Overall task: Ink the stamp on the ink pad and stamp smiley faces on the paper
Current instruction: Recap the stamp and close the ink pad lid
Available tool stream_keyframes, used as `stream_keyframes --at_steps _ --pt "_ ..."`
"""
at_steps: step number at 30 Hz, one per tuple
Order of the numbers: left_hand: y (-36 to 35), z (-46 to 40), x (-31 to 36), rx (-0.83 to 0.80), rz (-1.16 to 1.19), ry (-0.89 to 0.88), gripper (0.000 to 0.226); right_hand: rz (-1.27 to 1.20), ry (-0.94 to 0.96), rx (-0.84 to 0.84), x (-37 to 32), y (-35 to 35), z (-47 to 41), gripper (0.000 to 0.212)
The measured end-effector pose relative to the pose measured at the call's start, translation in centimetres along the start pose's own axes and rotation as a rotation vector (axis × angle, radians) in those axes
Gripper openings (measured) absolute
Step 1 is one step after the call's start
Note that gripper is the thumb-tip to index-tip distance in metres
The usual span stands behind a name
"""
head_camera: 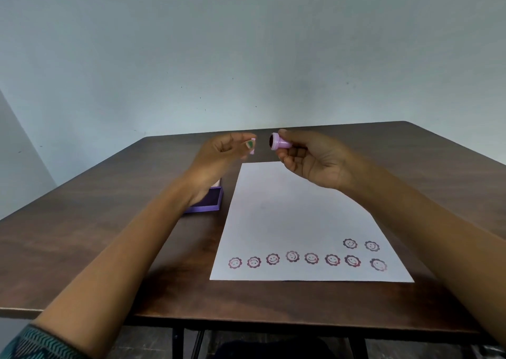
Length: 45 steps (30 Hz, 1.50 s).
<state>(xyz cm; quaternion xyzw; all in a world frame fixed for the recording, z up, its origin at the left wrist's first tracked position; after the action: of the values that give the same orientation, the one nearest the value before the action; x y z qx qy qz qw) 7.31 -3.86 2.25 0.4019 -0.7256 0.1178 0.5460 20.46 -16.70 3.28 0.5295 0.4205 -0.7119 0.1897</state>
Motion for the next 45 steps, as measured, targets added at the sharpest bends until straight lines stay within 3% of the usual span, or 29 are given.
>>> stream_keyframes --at_steps 11,17,37,45 --pt "-1.2 0.3 0.5 -0.013 0.119 0.060 0.025 -0.020 0.060 -0.030 0.2 -0.5 0.3 0.009" --pt "-1.4 0.4 0.6 0.022 0.145 0.038 0.016 0.038 0.099 -0.029 0.3 -0.7 0.5 0.011" --pt "-1.8 0.5 0.5 0.076 0.206 -0.099 0.018 0.147 0.200 -0.062 0.6 -0.7 0.7 0.011" --pt "-2.1 0.8 0.2 0.066 0.224 -0.099 0.022 0.194 0.212 -0.032 0.8 -0.6 0.8 0.023"
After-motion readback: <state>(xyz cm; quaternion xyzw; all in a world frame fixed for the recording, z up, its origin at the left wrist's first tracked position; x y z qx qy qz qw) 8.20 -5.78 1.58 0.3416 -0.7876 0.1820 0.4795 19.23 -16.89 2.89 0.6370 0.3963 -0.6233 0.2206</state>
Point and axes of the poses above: each hand's wrist, its own z-axis away from the middle knuckle, its own y-axis out of the back of the hand, x = y × z, the point moved 1 cm from there along -z, towards the middle knuckle, and after that the axes turned 4 degrees about x, right-handed, at the moved point
